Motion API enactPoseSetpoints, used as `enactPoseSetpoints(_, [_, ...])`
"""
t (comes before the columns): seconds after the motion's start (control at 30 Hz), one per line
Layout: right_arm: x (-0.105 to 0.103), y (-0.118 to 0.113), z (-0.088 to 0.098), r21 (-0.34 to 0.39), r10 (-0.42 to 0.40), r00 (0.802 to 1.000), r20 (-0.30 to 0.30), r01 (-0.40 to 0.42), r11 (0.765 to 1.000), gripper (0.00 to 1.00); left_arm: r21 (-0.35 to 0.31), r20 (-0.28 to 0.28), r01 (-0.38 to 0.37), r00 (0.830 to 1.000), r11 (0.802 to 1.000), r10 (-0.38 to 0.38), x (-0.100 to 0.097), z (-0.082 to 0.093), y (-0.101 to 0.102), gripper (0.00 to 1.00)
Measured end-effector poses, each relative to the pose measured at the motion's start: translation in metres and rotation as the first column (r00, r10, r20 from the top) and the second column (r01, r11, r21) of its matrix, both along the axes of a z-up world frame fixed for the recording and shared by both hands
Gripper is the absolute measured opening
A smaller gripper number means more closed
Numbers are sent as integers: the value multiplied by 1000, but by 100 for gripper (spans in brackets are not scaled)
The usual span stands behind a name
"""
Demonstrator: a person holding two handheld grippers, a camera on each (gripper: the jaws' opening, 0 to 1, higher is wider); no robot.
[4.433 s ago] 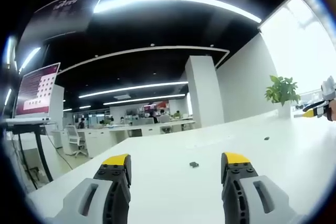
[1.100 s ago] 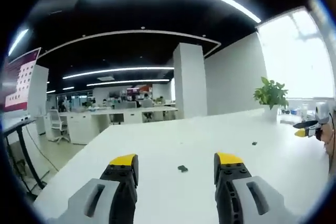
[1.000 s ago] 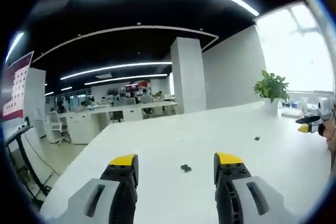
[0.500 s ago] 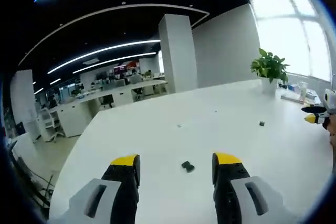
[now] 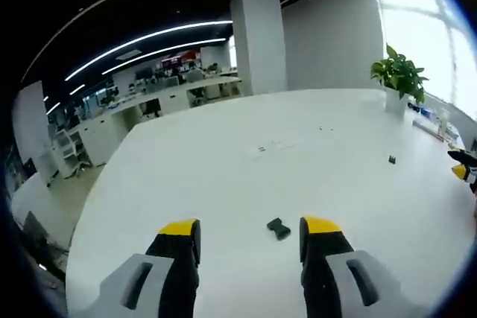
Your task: Snap the two parts of the plastic buckle together until the buckle closes and remains connected.
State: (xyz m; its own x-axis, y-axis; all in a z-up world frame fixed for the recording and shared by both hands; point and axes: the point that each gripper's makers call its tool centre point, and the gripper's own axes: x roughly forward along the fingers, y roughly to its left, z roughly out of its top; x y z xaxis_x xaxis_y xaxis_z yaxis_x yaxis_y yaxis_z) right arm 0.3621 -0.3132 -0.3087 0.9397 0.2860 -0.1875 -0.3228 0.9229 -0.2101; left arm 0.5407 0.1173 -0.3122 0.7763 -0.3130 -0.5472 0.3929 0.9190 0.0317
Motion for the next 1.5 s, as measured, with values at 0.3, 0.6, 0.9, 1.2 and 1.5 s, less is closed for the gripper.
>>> enactPoseSetpoints(0.3, [0, 2, -4, -2, 11, 1000, -19, -11, 1000, 38, 41, -126, 11, 992, 999, -6, 12, -27, -21, 46])
enactPoseSetpoints(0.6, [0, 3, -6, -5, 12, 1000, -26, -12, 1000, 38, 75, -271, -29, 961, 997, 49, 10, -56, -33, 41])
enactPoseSetpoints(0.9, [0, 2, -8, -7, 11, 999, -32, -11, 1000, 38, 76, -351, -101, 928, 992, 121, 13, -70, -38, 29])
enactPoseSetpoints(1.2, [2, 3, -11, -11, 15, 999, -48, -15, 1000, 38, 92, -415, -129, 896, 987, 156, 12, -72, -40, 20])
enactPoseSetpoints(1.5, [2, 3, -13, -13, 16, 998, -54, -17, 1000, 38, 102, -419, -101, 898, 990, 135, 16, -82, -52, 11])
